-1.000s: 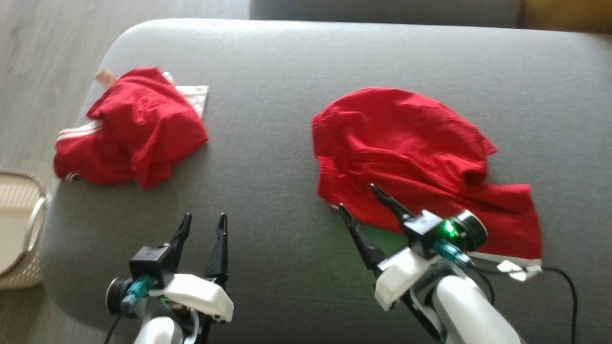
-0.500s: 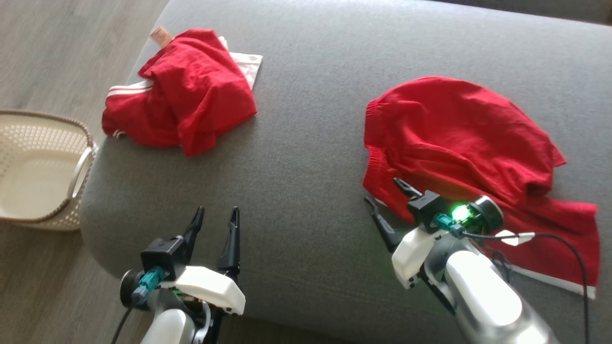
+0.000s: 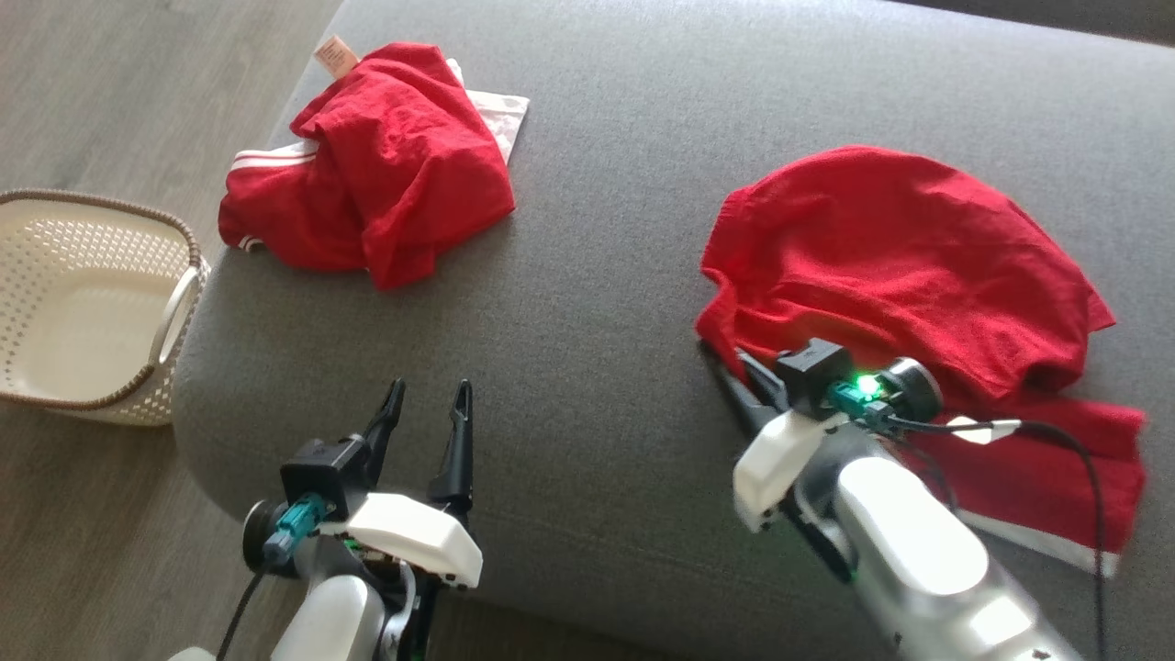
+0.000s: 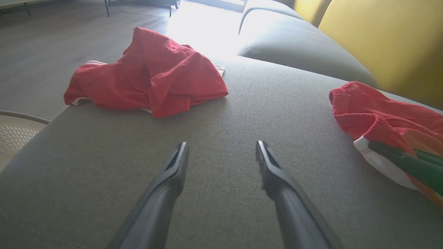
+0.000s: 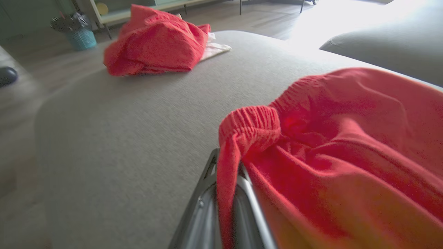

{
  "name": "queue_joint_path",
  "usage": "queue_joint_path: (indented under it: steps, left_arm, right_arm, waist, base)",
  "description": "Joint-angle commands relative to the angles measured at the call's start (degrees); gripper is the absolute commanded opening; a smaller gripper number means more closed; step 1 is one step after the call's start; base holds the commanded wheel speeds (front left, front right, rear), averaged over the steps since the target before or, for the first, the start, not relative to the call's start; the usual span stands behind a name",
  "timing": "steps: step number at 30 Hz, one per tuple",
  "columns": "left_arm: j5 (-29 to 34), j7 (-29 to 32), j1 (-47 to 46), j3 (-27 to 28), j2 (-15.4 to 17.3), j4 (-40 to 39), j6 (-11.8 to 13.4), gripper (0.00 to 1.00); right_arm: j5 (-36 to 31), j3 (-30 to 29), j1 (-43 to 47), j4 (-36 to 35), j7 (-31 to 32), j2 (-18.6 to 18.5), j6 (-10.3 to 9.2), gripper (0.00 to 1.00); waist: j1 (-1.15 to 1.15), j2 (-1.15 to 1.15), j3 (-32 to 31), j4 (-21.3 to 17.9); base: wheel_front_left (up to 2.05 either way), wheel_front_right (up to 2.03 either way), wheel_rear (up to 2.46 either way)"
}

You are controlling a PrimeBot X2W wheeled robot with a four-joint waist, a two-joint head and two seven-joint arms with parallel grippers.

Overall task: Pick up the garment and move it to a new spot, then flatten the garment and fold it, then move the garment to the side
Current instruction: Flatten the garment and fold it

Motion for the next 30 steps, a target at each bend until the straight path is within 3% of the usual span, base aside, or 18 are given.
queue_joint_path:
  steps: [1,6,11,15,19,23,24,30]
  left_arm:
    - [-0.05,-0.7,-1.68,1.71,0.19,-1.2,0.38,1.0]
    - [0.41,-0.7,-1.01,2.33,0.19,-0.86,0.2,1.0]
    - [0.62,-0.7,-1.05,2.41,0.19,-0.95,0.07,1.0]
    - [0.55,-0.7,-1.53,1.67,0.19,-1.02,0.03,1.0]
    - [0.48,-0.7,-2.04,1.19,0.19,-0.74,0.16,1.0]
    - [0.38,-0.7,-2.55,0.88,0.19,-0.47,0.22,1.0]
    - [0.37,-0.7,-2.63,0.87,0.19,-0.41,0.24,1.0]
    - [0.5,-0.7,-2.8,1.16,0.19,0.04,0.4,1.0]
  right_arm:
    - [3.32,2.95,-0.63,-2.98,-0.8,1.52,-0.02,0.0]
    - [17.42,11.08,0.73,-9.96,2.71,1.37,-0.02,0.0]
    - [30.62,8.41,0.94,-12.44,7.56,-2.44,-0.02,0.0]
    - [31.47,3.79,-1.51,-6.27,9.9,-4.4,-0.02,0.0]
    - [27.58,1.02,-4.96,1.25,10.02,-4.66,-0.02,0.0]
    - [24.4,0.45,-7.52,5.25,8.34,-3.32,-0.02,0.71]
    - [24.18,0.4,-7.86,5.66,7.82,-2.91,-0.02,0.97]
    - [20.7,1.59,-8.89,7.65,5.18,-2.29,-0.02,1.0]
  waist:
    - [0.0,0.0,-0.54,-0.27]
    - [0.0,0.0,-1.52,-1.0]
    - [0.0,0.0,-1.19,-1.28]
    - [0.0,0.0,0.06,-0.93]
    - [0.0,0.0,1.26,-0.41]
    - [0.0,0.0,2.0,-0.03]
    - [0.0,0.0,2.08,-0.03]
    - [0.0,0.0,1.73,-0.96]
  base:
    - [0.0,0.0,0.0]
    - [0.0,0.0,0.0]
    - [0.0,0.0,0.0]
    - [0.0,0.0,0.0]
    - [0.0,0.0,0.0]
    - [0.0,0.0,0.0]
    - [0.0,0.0,0.0]
    - [0.0,0.0,0.0]
